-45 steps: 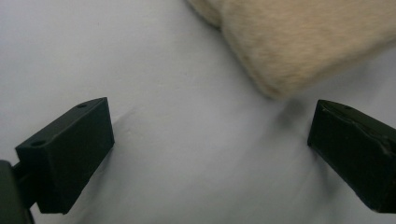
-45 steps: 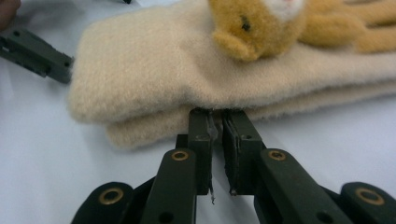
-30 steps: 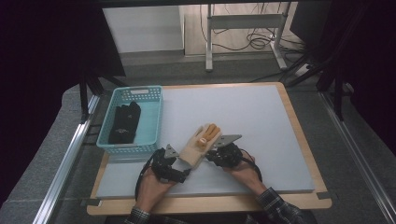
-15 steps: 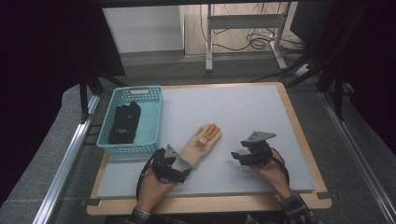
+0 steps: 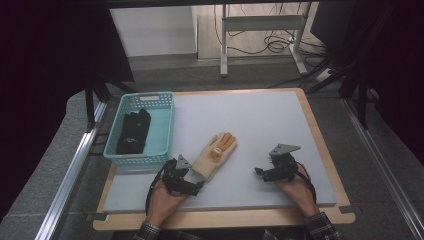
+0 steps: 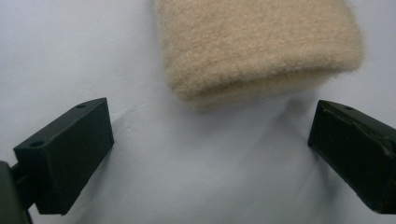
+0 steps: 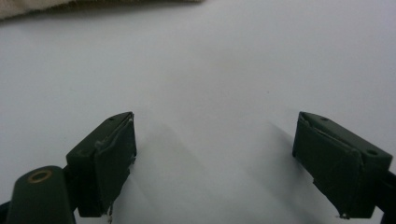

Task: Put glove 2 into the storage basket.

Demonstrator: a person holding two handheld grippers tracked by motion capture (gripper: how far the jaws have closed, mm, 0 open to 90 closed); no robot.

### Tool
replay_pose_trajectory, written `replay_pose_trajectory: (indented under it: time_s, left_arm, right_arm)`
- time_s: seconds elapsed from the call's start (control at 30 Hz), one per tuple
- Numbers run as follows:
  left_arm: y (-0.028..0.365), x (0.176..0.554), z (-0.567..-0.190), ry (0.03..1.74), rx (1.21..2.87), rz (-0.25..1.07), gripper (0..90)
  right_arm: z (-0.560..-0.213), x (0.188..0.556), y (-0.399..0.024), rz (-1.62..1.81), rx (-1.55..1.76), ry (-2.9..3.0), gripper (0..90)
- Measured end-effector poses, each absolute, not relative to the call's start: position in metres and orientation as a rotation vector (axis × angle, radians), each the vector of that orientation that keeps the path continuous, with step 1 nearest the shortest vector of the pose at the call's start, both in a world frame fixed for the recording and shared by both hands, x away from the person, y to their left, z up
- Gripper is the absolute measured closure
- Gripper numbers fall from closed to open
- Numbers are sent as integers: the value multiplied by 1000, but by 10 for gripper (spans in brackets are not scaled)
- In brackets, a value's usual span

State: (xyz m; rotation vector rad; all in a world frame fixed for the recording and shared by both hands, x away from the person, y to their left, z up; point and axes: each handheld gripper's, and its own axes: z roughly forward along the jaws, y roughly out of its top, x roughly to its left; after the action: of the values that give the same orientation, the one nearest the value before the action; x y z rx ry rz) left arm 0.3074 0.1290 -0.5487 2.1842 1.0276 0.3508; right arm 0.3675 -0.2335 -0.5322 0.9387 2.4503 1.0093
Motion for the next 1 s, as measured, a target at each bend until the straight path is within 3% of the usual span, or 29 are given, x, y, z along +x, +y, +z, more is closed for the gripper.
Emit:
replay_pose_trajectory:
  time_s: [0.67,1.0]
  left_arm:
    - [129,312,-518,1033,2161,284,14]
    - [96,350,-495,1047,2191,244,7]
  right_arm:
    - [-533,367,-234,1007,939,2445,128]
    - [-533,367,-234,1007,938,2445,128]
